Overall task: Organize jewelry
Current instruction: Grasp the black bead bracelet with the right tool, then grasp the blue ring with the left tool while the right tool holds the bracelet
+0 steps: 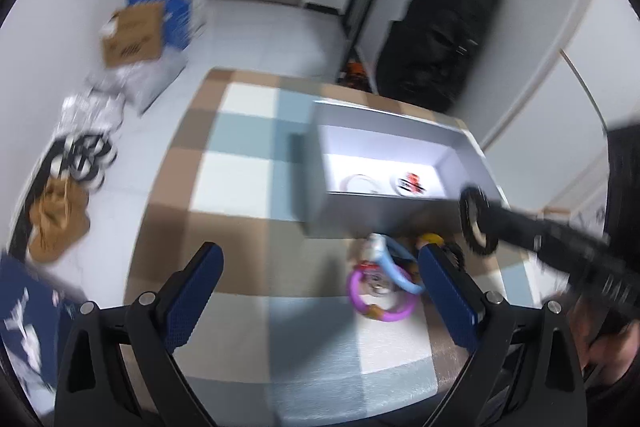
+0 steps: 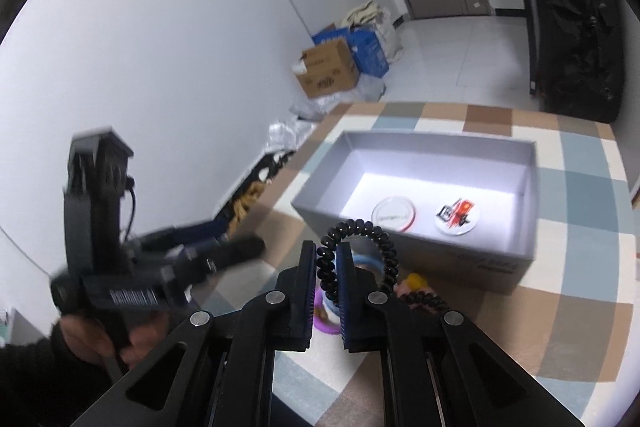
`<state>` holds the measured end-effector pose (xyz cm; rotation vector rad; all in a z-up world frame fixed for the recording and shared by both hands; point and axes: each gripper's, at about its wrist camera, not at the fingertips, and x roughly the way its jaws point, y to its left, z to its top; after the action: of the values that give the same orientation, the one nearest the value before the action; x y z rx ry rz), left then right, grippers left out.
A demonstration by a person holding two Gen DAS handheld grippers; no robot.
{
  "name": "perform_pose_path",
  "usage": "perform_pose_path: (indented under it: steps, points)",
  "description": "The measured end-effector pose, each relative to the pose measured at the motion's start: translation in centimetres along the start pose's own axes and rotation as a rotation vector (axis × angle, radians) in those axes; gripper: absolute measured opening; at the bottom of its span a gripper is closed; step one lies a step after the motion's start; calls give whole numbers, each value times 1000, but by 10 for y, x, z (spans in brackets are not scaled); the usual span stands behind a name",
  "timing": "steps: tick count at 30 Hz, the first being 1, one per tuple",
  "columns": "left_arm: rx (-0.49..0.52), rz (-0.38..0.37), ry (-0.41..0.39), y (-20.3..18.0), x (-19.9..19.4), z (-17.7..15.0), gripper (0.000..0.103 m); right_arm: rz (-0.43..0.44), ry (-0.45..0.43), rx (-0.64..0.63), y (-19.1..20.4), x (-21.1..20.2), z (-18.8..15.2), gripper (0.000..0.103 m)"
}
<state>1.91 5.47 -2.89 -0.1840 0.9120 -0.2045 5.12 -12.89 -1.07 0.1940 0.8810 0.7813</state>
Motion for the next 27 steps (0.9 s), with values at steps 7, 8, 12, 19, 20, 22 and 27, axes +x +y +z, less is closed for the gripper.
perform_pose_path:
  steps: [7,8,12,19,20,22,27]
  points:
    - [180,12,35,-46,16,-9,95,-18,-73,58,-19,-31,5,9]
    - [198,25,39,-49,19,-10,95,-21,-81,67,-22,-35,5,9]
    - [282,106,57,-62,29,-16,95,-34,-102,94,-34,-48,4,9]
    - [348,183,61,-61,34,-19,95,-46,-115,116,-46,-63,-1,9]
    - [353,190,61,-62,35,-19,95,-46,-118,120,-48,-65,-1,9]
    - [374,211,63,-63,38,-20,88,-43,-125,129,-51,-67,-1,9]
    - [417,187,86,-72,45,-22,65,-39,-133,137,-53,-72,-2,9]
